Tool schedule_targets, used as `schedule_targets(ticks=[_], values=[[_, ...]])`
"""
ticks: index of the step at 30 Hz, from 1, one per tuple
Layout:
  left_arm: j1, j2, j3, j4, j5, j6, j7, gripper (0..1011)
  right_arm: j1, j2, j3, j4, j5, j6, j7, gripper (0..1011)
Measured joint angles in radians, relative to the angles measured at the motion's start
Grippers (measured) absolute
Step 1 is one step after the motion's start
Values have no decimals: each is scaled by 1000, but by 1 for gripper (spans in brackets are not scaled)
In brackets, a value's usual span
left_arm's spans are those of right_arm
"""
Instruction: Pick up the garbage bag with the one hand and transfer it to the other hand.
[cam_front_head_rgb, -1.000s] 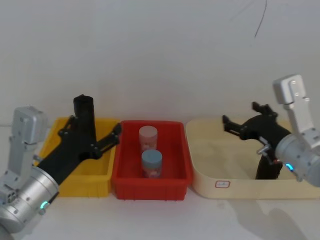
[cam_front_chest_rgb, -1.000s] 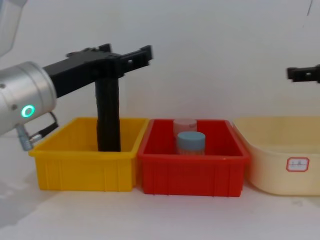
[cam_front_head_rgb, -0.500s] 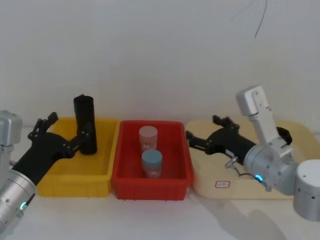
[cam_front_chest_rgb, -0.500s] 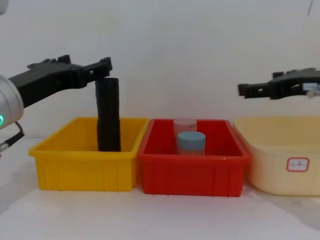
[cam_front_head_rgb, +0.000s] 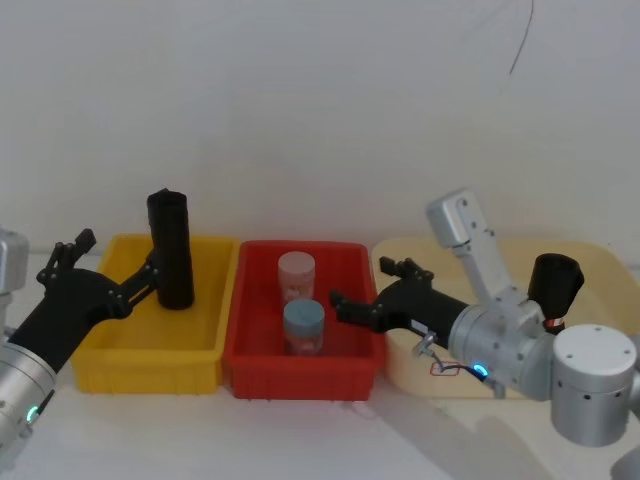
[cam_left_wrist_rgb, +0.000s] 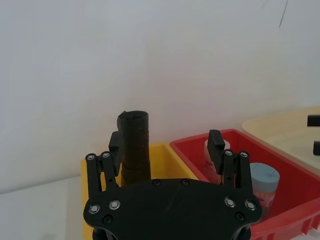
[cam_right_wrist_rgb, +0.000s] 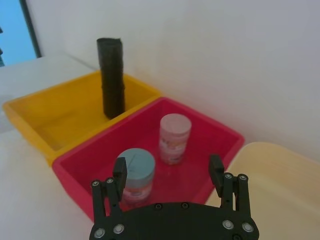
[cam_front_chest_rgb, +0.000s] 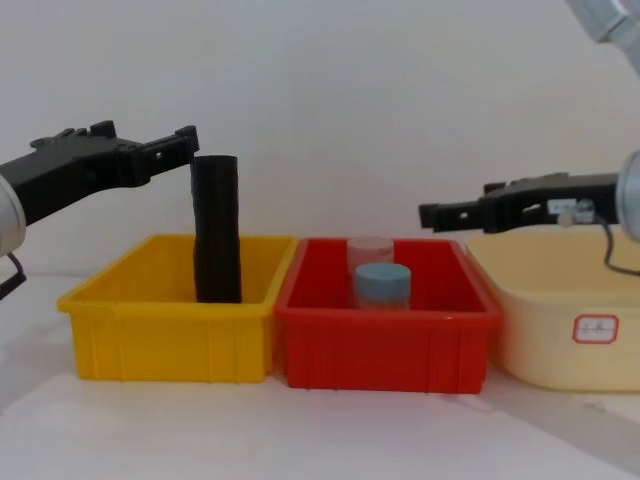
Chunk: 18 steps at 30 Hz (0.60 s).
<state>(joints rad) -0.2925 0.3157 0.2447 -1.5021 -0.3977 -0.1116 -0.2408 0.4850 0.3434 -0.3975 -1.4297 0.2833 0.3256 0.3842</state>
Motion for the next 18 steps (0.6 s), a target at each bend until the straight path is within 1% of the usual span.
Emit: schedule_targets(ticks=[9, 10, 14, 18], values=[[1, 1, -6, 5, 2, -1, 5, 1001, 43, -30, -43, 74, 7, 11, 33, 1001], [1, 1, -6, 5, 2, -1, 5, 1001, 43, -30, -43, 74, 7, 11, 33, 1001], [2, 1, -7, 6, 3, -1, 5, 1002, 63, -43, -63, 112, 7, 12, 43, 1001], [2, 1, -8, 7, 3, -1, 6, 1002, 78, -53, -75, 140, 6, 11, 50, 1001]])
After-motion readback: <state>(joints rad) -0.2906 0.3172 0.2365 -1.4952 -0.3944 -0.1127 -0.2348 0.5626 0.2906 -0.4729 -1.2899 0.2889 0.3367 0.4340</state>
